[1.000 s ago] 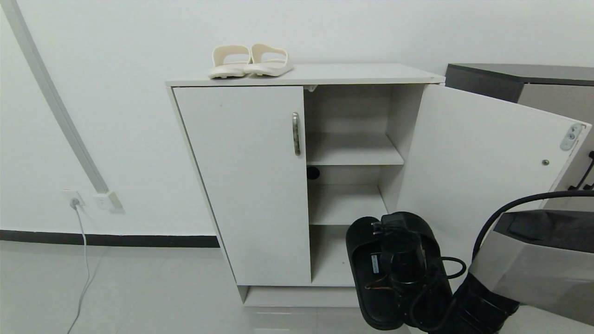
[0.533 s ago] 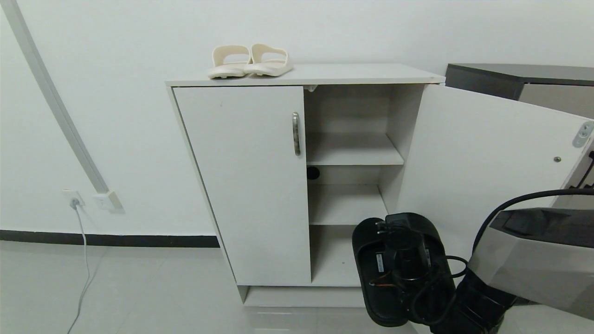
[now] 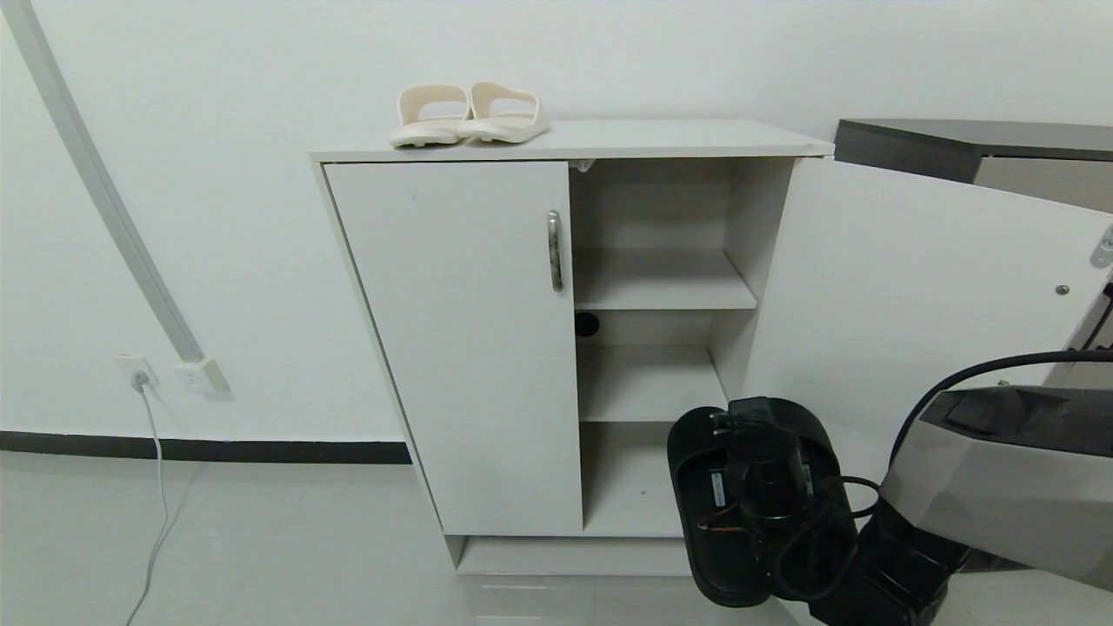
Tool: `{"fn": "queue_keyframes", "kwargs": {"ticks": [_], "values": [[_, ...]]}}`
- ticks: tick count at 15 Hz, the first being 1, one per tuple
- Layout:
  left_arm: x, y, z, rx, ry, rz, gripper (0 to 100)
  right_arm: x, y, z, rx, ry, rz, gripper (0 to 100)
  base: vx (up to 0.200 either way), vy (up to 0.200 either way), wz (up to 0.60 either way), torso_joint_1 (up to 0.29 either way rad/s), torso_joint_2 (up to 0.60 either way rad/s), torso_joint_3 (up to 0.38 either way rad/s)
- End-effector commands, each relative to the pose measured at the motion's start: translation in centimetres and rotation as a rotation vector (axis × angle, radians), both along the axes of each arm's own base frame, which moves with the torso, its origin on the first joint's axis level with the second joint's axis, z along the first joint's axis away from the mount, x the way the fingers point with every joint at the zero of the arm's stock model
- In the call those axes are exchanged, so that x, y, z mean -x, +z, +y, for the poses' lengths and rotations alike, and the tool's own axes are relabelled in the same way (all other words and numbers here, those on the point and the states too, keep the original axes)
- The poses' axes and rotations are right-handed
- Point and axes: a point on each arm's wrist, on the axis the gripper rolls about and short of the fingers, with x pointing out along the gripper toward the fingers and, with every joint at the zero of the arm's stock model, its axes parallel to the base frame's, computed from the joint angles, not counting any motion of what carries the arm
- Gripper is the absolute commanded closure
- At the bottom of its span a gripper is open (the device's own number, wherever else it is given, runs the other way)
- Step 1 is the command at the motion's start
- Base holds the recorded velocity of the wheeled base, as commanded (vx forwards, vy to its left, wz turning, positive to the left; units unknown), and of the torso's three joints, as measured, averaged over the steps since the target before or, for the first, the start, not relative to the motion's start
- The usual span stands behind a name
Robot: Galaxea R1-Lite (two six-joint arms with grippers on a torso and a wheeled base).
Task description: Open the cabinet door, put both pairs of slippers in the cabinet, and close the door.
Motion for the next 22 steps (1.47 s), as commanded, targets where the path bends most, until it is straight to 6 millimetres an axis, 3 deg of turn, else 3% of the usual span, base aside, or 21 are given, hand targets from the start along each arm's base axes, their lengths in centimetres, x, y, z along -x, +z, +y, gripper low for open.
{"fn": "queue_keyframes", "kwargs": {"ticks": [1,2,5,9,13,22], "values": [[0.0,0.0,0.0,0.000,0.000,0.001,100,0.2,0.0,0.1,0.000,0.005,0.000,100,0.000,0.000,0.00,0.000,0.00,0.000],[0.0,0.0,0.0,0.000,0.000,0.001,100,0.5,0.1,0.3,0.000,0.014,0.000,100,0.000,0.000,0.00,0.000,0.00,0.000],[0.0,0.0,0.0,0.002,0.000,0.001,100,2.2,1.0,3.5,-0.080,0.186,-0.039,100,0.000,0.000,0.00,0.000,0.00,0.000],[0.0,0.0,0.0,-0.001,0.000,0.001,100,-2.9,-0.1,6.3,-0.173,0.144,-0.124,100,0.000,0.000,0.00,0.000,0.00,0.000],[0.0,0.0,0.0,-0.004,-0.004,0.000,100,-5.4,-2.2,6.3,-0.193,0.106,-0.123,100,0.000,0.000,0.00,0.000,0.00,0.000],[0.0,0.0,0.0,-0.004,-0.004,0.000,100,-5.6,-2.3,6.3,-0.202,0.102,-0.112,100,0.000,0.000,0.00,0.002,0.00,-0.108]]}}
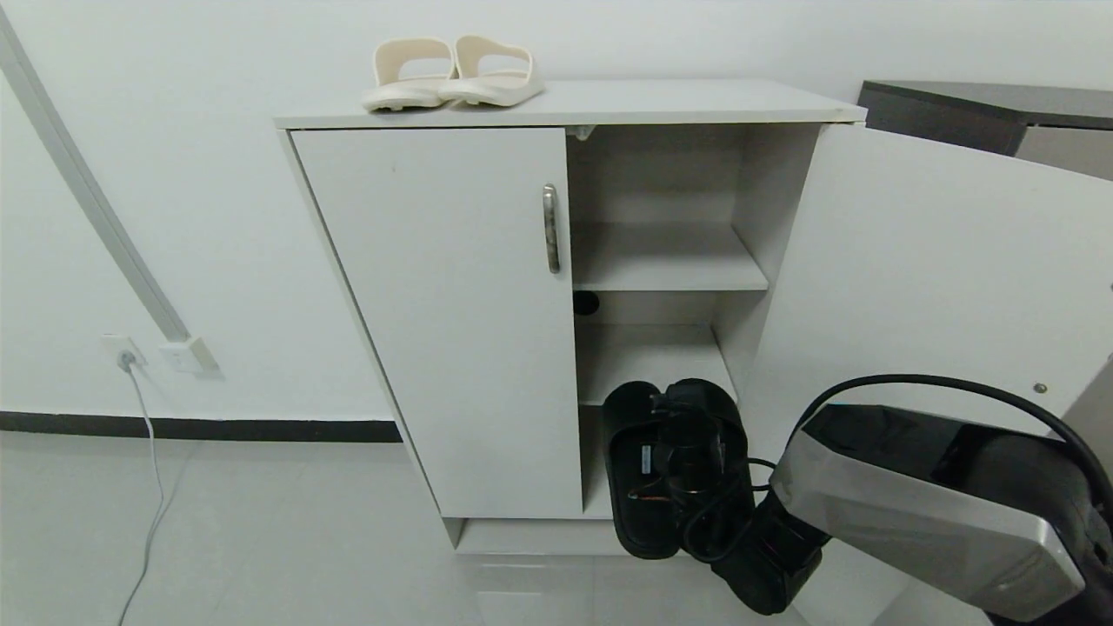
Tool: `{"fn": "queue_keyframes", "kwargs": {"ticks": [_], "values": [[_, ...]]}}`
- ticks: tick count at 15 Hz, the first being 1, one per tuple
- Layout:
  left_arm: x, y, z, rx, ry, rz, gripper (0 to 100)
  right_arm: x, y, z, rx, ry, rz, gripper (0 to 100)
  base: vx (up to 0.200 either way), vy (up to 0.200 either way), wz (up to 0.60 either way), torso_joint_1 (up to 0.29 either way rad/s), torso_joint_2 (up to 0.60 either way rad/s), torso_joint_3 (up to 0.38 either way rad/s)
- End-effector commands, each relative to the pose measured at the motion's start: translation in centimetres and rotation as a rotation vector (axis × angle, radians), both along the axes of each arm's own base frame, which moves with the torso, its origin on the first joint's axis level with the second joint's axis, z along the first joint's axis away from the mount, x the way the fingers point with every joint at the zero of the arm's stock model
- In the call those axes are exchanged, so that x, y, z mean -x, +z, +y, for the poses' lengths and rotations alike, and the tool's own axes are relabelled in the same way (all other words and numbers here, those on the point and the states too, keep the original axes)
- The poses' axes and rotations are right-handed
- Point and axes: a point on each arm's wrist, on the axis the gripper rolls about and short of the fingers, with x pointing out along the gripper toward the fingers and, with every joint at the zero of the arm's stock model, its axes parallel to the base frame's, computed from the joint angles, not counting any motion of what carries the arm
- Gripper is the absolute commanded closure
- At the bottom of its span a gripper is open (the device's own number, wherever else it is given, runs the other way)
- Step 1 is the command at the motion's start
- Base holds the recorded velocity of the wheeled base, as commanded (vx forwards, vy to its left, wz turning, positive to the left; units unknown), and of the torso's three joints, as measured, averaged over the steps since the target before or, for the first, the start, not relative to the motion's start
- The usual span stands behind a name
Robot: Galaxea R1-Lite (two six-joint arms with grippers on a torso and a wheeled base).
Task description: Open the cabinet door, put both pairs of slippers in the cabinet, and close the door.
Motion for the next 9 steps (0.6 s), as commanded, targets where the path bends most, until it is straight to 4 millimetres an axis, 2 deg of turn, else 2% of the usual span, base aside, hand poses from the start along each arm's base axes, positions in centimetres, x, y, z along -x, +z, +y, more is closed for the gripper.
{"fn": "queue_keyframes", "kwargs": {"ticks": [1,5,9], "values": [[-0.01,0.01,0.00,0.000,0.001,0.001,100,-0.01,-0.10,-0.01,0.002,-0.001,0.005,100,0.000,0.000,0.00,0.002,0.00,-0.198],[-0.02,-0.03,0.01,0.003,0.004,0.003,100,-0.17,-0.83,0.13,0.005,-0.001,0.013,100,0.000,0.000,0.00,0.000,0.00,-0.177],[-0.01,0.01,0.01,0.005,0.004,0.001,100,-0.17,-0.44,0.22,-0.016,0.003,-0.044,100,0.000,0.000,0.00,0.001,0.00,-0.016]]}}
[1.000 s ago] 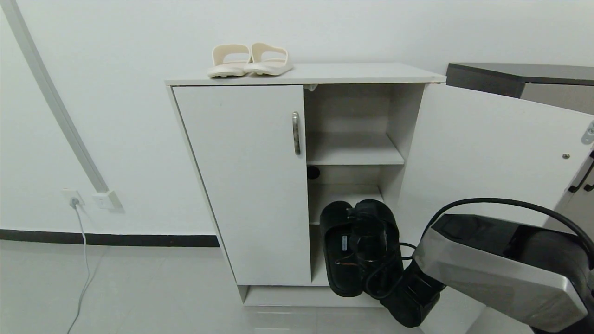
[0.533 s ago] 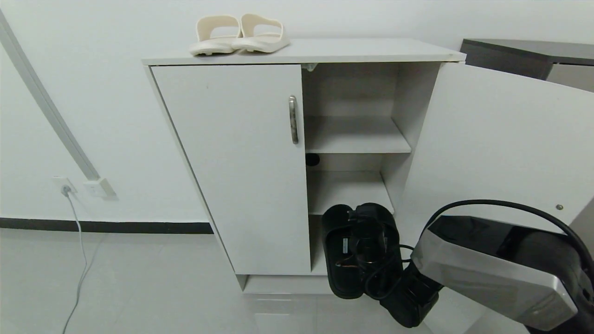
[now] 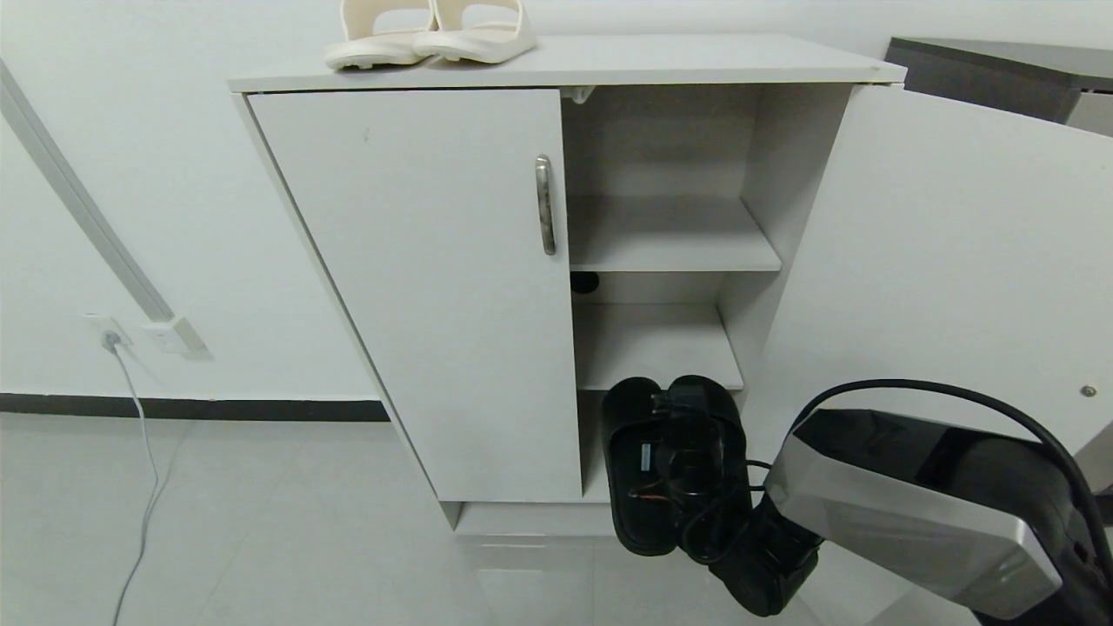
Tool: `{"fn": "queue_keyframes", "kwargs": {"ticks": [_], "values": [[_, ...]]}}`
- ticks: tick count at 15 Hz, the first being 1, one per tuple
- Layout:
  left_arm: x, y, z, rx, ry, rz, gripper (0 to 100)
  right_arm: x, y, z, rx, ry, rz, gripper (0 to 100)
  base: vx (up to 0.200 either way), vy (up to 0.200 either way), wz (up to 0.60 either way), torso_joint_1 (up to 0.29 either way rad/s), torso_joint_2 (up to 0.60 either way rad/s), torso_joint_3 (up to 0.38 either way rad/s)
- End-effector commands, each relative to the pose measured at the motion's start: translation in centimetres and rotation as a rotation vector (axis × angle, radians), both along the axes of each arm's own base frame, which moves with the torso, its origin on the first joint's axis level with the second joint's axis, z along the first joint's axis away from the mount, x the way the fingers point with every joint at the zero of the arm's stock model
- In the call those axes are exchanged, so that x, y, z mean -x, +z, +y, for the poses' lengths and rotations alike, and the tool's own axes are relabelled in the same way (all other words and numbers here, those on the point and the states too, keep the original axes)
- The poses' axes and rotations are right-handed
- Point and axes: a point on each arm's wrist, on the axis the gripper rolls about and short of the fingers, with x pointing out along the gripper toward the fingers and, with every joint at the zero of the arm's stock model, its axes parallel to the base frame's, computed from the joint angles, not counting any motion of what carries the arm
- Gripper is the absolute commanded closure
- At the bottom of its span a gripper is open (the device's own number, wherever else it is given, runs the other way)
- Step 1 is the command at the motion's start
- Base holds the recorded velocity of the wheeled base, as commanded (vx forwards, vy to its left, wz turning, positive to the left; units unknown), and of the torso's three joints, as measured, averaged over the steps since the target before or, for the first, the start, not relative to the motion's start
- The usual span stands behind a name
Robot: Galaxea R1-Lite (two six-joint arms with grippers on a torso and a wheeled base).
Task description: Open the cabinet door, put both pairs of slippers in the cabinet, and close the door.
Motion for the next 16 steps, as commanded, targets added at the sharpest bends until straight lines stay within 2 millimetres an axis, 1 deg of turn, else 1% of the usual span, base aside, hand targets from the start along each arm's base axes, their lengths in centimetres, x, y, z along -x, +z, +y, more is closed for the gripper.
{"fn": "queue_keyframes", "kwargs": {"ticks": [1,2,4,7,16], "values": [[0.0,0.0,0.0,0.001,0.000,0.002,100,0.1,0.1,0.0,0.016,0.003,-0.028,100,0.000,0.000,0.00,0.000,0.00,0.000],[0.0,0.0,0.0,0.001,0.000,0.002,100,0.1,0.0,0.0,0.020,0.008,-0.040,100,0.000,0.000,0.00,0.000,0.00,0.000],[0.0,0.0,0.0,-0.001,0.000,0.000,100,0.0,-0.8,0.0,0.034,0.007,-0.055,100,0.000,0.000,0.00,0.000,0.00,0.000],[0.0,0.0,0.0,-0.001,0.000,0.000,100,-0.1,-1.0,0.0,0.035,0.004,-0.056,100,0.000,0.000,0.00,0.000,0.00,0.000],[0.0,0.0,0.0,0.001,0.000,0.000,100,-0.1,-1.0,0.0,0.034,0.004,-0.057,100,0.200,0.000,0.00,0.003,0.00,0.003]]}}
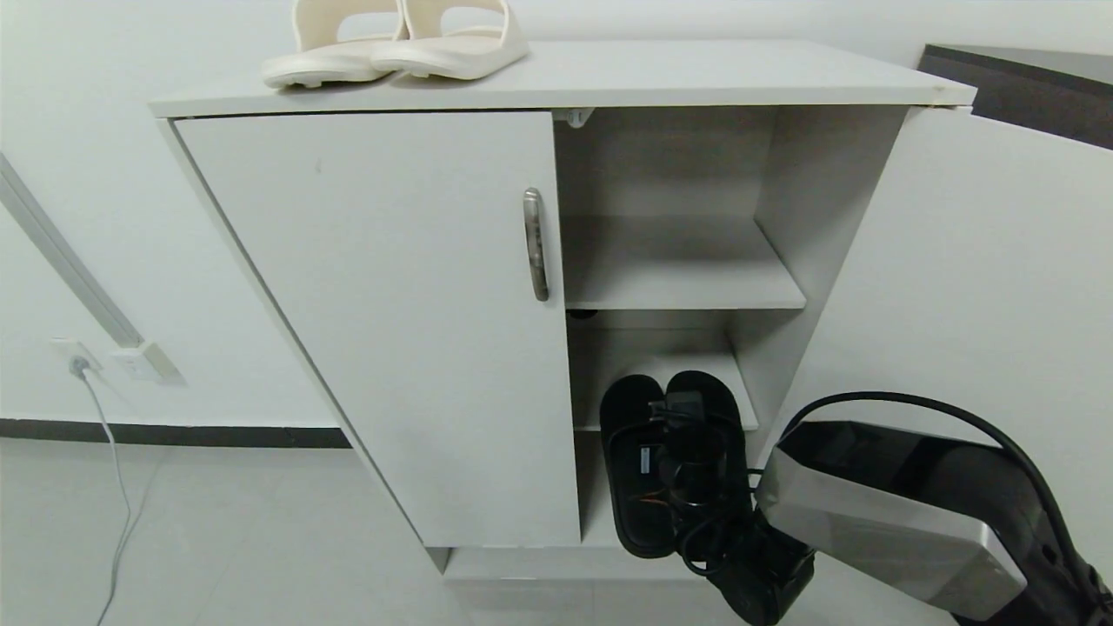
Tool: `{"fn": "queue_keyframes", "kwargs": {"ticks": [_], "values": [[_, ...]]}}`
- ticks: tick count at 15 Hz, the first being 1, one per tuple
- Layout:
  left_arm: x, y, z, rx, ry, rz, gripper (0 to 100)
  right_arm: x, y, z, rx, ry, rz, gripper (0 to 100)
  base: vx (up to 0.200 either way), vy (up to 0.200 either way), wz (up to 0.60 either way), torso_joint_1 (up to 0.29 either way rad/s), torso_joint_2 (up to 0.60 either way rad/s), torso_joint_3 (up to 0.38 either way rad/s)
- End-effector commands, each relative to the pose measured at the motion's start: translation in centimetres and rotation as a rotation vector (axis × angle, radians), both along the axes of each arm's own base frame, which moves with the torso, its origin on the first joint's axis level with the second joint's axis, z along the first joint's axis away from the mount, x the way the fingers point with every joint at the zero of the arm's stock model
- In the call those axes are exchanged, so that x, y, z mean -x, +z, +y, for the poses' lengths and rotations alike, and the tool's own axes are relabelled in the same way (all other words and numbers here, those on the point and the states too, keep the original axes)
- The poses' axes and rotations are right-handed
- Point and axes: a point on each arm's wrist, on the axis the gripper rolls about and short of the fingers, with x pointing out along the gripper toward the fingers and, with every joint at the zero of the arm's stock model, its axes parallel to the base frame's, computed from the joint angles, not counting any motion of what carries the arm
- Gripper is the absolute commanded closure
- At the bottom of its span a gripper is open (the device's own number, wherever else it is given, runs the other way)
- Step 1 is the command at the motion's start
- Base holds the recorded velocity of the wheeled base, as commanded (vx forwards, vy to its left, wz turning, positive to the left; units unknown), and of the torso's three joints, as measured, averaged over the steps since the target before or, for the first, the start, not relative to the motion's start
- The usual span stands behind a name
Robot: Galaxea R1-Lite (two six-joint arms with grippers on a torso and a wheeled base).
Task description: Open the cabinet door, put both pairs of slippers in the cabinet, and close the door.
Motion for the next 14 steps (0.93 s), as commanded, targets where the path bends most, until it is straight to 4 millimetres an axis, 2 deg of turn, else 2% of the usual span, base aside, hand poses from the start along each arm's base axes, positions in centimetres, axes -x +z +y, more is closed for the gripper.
{"fn": "queue_keyframes", "kwargs": {"ticks": [1,2,4,11,14], "values": [[0.0,0.0,0.0,0.001,0.000,0.002,100,0.0,0.0,0.0,0.000,0.002,0.001,100,0.200,0.000,0.00,0.002,0.00,0.002],[0.0,0.0,0.0,0.003,0.000,0.002,100,0.0,0.0,0.1,0.000,0.003,0.001,100,0.200,0.000,0.00,0.007,0.00,-0.002],[0.0,0.0,0.0,0.001,0.000,0.002,100,-0.6,0.6,0.3,-0.009,0.000,-0.010,100,0.000,0.000,0.00,0.000,0.00,0.000],[0.0,0.0,0.0,0.003,0.002,0.002,100,-5.1,2.0,0.4,-0.067,0.001,0.123,100,0.000,0.000,0.00,0.000,0.00,0.000],[0.0,0.0,0.0,0.001,0.002,0.002,100,-7.2,1.9,-0.1,-0.081,-0.025,0.094,100,0.000,0.000,0.00,0.000,0.00,0.000]]}}
